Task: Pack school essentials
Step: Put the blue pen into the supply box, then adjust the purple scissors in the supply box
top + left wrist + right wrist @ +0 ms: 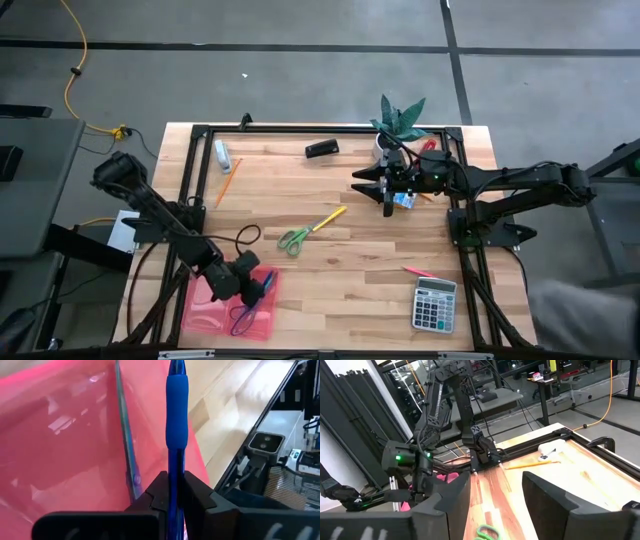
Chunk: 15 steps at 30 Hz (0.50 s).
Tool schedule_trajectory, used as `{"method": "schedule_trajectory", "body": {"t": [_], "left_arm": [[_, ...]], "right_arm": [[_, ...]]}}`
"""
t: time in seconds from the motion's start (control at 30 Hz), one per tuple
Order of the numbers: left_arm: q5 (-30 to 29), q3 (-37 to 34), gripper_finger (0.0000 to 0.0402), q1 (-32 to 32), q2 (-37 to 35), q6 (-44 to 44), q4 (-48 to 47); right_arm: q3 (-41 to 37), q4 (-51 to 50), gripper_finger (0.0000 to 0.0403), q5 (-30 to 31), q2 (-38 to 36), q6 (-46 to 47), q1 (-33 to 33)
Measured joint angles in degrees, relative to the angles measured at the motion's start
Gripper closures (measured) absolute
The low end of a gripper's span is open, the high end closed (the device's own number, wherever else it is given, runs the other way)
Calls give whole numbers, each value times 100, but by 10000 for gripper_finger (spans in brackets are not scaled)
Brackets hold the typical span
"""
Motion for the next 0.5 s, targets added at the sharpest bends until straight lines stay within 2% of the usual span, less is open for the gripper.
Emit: {"method": "schedule_trajectory", "body": {"t": [0.2,0.5], "left_arm": [[-88,2,373,4,21,-125,5],[287,2,270,2,20,184,180]], "right_arm": [[0,2,231,0,0,0,0],[0,-2,231,0,0,0,0]]}}
